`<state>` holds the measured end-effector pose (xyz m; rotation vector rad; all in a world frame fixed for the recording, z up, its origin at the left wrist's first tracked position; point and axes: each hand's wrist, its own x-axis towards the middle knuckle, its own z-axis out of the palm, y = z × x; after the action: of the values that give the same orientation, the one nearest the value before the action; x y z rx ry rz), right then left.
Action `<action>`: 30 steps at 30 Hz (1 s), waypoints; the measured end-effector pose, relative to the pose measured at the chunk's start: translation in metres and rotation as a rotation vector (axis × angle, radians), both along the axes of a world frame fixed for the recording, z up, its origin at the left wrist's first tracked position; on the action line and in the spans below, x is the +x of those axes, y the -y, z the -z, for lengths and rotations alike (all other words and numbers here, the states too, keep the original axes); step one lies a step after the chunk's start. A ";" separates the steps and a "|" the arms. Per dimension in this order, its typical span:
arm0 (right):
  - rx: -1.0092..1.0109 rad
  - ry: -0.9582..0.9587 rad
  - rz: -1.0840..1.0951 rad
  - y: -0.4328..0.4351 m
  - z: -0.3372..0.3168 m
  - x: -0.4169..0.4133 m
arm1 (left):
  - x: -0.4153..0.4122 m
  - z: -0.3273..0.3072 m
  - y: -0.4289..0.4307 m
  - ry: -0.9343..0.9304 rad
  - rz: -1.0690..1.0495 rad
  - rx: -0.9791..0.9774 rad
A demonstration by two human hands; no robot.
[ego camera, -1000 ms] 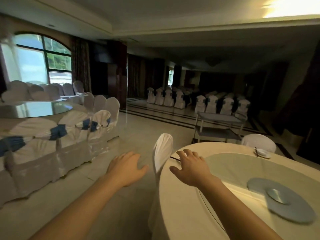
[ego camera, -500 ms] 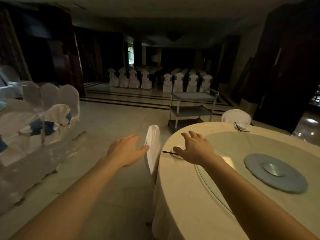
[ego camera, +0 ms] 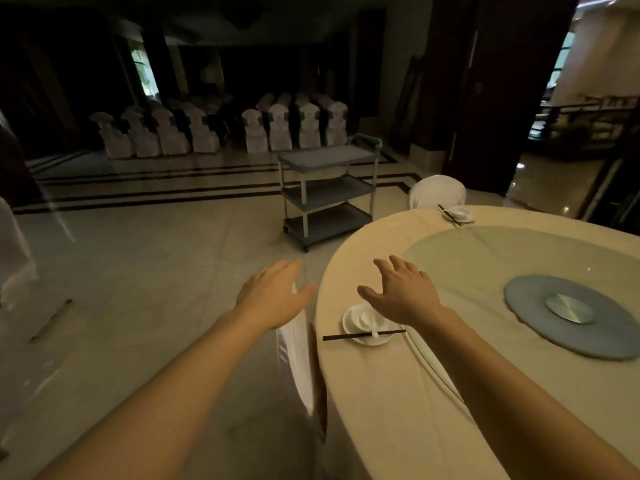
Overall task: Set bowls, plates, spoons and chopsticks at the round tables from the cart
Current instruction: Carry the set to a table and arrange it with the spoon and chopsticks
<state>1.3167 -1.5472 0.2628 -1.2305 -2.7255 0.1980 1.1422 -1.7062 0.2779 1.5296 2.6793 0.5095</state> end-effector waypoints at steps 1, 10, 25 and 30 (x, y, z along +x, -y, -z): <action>-0.002 0.009 0.028 -0.008 0.004 -0.012 | -0.020 0.004 -0.013 0.002 0.025 -0.009; -0.056 0.045 0.361 -0.058 0.050 -0.108 | -0.168 0.054 -0.139 0.093 0.331 -0.057; -0.226 0.029 1.020 -0.054 0.105 -0.169 | -0.236 0.120 -0.295 0.140 0.972 -0.249; -0.202 -0.018 1.155 -0.066 0.107 -0.159 | -0.209 0.124 -0.338 0.113 1.103 -0.277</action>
<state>1.1579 -1.4807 0.1556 -2.5405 -1.5866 0.3189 0.9334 -1.3684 0.1543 2.3716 1.3588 0.1312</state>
